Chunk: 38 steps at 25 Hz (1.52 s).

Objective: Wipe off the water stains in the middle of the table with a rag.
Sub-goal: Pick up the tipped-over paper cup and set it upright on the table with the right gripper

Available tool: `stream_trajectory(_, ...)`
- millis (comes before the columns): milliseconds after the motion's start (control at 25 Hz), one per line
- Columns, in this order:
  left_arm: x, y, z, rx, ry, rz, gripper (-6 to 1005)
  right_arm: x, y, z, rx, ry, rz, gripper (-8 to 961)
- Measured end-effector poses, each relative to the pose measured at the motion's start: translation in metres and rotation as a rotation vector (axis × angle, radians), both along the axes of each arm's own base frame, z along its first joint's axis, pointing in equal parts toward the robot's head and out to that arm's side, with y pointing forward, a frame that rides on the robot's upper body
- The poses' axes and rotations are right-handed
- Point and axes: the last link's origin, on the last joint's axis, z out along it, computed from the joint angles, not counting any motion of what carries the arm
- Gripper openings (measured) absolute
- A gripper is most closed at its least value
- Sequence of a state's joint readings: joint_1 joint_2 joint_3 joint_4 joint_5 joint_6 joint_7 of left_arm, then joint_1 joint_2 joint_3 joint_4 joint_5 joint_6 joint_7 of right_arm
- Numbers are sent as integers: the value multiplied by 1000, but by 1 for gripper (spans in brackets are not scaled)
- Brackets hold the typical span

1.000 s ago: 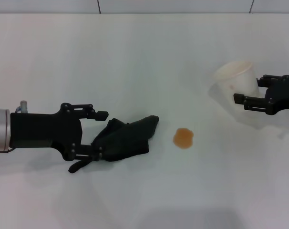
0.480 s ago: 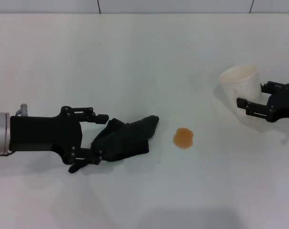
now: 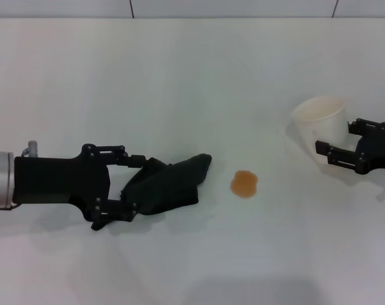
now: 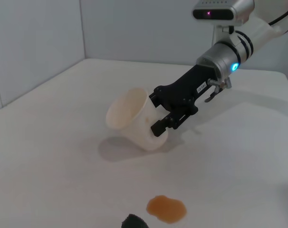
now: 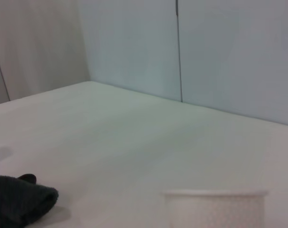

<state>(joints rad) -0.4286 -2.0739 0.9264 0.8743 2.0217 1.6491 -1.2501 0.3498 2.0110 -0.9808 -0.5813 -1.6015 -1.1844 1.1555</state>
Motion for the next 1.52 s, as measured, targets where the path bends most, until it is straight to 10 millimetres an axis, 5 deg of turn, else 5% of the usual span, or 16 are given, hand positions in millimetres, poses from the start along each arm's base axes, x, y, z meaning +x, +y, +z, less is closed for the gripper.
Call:
stream_trajectory(560, 1, 1, 0, -2, 3, -1, 768, 6, -13, -2, -29, 33, -11, 675)
stream_trajectory(1000, 2, 2, 0, -4, 5, -3, 768, 17, -25, 4, -9, 55, -51, 863)
stream_trajectory(1520, 2, 2, 0, -2, 5, -2, 768, 29, -41, 9, 1, 76, -93, 855)
